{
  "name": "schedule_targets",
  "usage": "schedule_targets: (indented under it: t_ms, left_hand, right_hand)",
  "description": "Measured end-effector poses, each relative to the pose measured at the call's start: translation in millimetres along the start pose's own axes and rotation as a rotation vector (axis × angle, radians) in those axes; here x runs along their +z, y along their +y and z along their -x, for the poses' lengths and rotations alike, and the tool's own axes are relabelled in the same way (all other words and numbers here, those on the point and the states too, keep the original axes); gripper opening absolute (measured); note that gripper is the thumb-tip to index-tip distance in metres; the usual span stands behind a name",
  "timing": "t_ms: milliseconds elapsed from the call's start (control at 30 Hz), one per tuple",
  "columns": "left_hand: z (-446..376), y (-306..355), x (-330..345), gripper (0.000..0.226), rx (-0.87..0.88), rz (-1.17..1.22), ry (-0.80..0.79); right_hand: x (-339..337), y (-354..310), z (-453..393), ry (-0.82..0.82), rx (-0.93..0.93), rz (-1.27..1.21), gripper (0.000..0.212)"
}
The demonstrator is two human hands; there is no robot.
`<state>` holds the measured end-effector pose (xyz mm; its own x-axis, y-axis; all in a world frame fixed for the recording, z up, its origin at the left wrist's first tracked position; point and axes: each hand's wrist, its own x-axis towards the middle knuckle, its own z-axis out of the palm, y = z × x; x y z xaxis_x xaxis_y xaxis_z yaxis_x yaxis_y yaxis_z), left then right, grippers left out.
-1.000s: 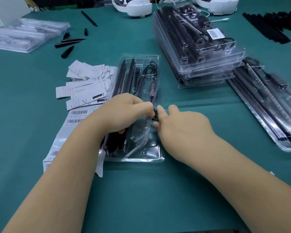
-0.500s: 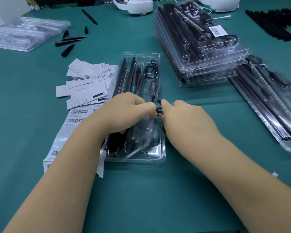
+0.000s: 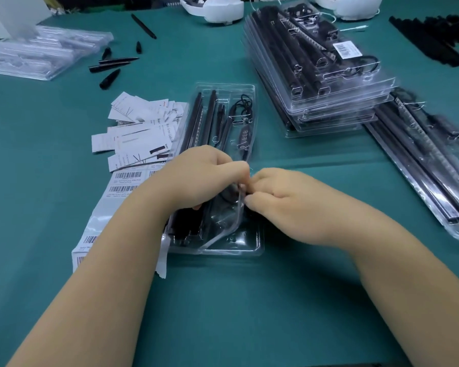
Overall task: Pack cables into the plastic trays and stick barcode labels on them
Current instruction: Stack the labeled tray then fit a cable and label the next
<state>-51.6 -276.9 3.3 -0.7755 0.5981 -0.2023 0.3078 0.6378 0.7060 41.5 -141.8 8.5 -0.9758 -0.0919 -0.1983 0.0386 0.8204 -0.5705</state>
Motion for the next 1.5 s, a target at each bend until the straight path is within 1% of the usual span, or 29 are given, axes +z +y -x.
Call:
schedule_targets:
  t_ms: [33, 67, 167, 200, 267, 300, 333, 367, 400, 500, 567, 633, 700, 833, 900, 933, 1033, 1100, 1167, 1200, 1267, 1300, 1333, 1367, 1400, 1433, 1500]
  left_hand:
    - [0.1, 0.5, 0.5, 0.036, 0.004, -0.006, 0.0]
    - [0.1, 0.9, 0.9, 0.036, 0.008, -0.009, 0.001]
    - [0.2, 1.5, 0.4, 0.034, 0.005, 0.009, 0.007]
    - [0.1, 1.2, 0.3, 0.034, 0.003, 0.025, 0.009]
    - [0.3, 0.4, 0.6, 0.037, -0.001, 0.05, 0.006]
    - [0.6, -0.8, 0.6, 0.038, 0.003, 0.047, 0.003]
    - [1.2, -2.2, -0.1, 0.039, 0.014, 0.037, -0.006]
    - [2.4, -3.7, -2.4, 0.041, 0.027, 0.034, -0.032]
    - [4.2, -5.2, -6.2, 0.042, 0.043, 0.047, -0.074]
    - [13.5, -9.9, -21.9, 0.038, 0.133, 0.094, -0.195]
    - [17.5, -14.7, -28.9, 0.037, 0.185, 0.008, -0.182]
    - [16.1, -18.6, -28.9, 0.038, 0.163, -0.125, -0.12]
    - [12.5, -19.7, -26.4, 0.039, 0.119, -0.204, -0.098]
    - [5.9, -22.0, -25.1, 0.046, 0.119, -0.204, -0.096]
    - [3.4, -23.5, -25.1, 0.044, 0.127, -0.2, -0.099]
    - [2.5, -23.9, -25.3, 0.045, 0.133, -0.197, -0.117]
    - [0.8, -25.7, -26.9, 0.063, 0.153, -0.166, -0.203]
    - [0.4, -24.5, -27.2, 0.068, 0.159, -0.133, -0.214]
    - [-1.2, -23.1, -26.2, 0.067, 0.165, -0.126, -0.203]
    - [-2.4, -22.7, -25.6, 0.066, 0.167, -0.141, -0.2]
    - [-4.3, -21.6, -24.5, 0.063, 0.166, -0.17, -0.198]
    - [-4.7, -21.5, -24.3, 0.063, 0.165, -0.179, -0.197]
    - [-4.9, -21.5, -24.0, 0.064, 0.165, -0.186, -0.195]
    - [-4.8, -21.5, -23.8, 0.064, 0.165, -0.196, -0.192]
    - [-4.7, -21.4, -23.6, 0.064, 0.166, -0.209, -0.187]
    - [-4.6, -21.2, -23.3, 0.065, 0.167, -0.219, -0.183]
    - [-4.5, -21.4, -22.7, 0.066, 0.168, -0.217, -0.175]
  right_hand:
    - [1.3, 0.7, 0.3, -0.023, -0.006, 0.078, 0.03]
    - [4.5, 0.1, 0.1, 0.0, -0.002, 0.173, 0.029]
    - [17.1, -9.6, -5.8, 0.184, 0.034, 0.397, 0.014]
    - [20.6, -13.3, -8.5, 0.212, 0.046, 0.431, 0.015]
    - [26.1, -14.0, -12.8, 0.233, 0.066, 0.465, 0.026]
    - [26.6, -12.1, -14.4, 0.249, 0.069, 0.473, 0.025]
    - [26.4, -10.0, -15.1, 0.265, 0.081, 0.481, 0.018]
    - [25.9, -8.2, -15.4, 0.275, 0.09, 0.475, 0.009]
    - [25.4, -6.3, -16.0, 0.279, 0.109, 0.46, 0.008]
    - [20.2, -2.0, -21.3, 0.264, 0.156, 0.413, 0.012]
    - [17.1, 2.1, -24.4, 0.292, 0.167, 0.398, 0.016]
    - [14.8, 7.0, -23.4, 0.318, 0.148, 0.363, 0.026]
    - [14.8, 9.6, -18.8, 0.294, 0.115, 0.356, 0.037]
    - [19.2, 13.2, -10.1, 0.168, 0.098, 0.379, 0.061]
    - [21.9, 15.0, -7.9, 0.143, 0.101, 0.397, 0.065]
    - [22.5, 15.0, -7.5, 0.151, 0.098, 0.396, 0.065]
    - [25.1, 11.4, -8.4, 0.182, 0.083, 0.38, 0.062]
    - [24.6, 13.5, -11.5, 0.187, 0.086, 0.296, 0.052]
    - [19.7, 19.8, -15.2, 0.191, 0.093, 0.144, 0.036]
    - [15.9, 23.6, -17.1, 0.196, 0.098, 0.065, 0.034]
    - [9.5, 30.1, -20.0, 0.264, 0.139, -0.152, 0.05]
    - [8.3, 32.4, -20.7, 0.314, 0.172, -0.27, 0.051]
    - [8.9, 34.0, -21.5, 0.366, 0.192, -0.342, 0.041]
    - [10.6, 33.9, -21.8, 0.408, 0.201, -0.343, 0.032]
    - [13.1, 34.0, -21.9, 0.446, 0.199, -0.279, 0.027]
    - [14.9, 33.8, -21.7, 0.468, 0.185, -0.188, 0.026]
    - [14.4, 30.7, -20.5, 0.46, 0.143, -0.034, 0.022]
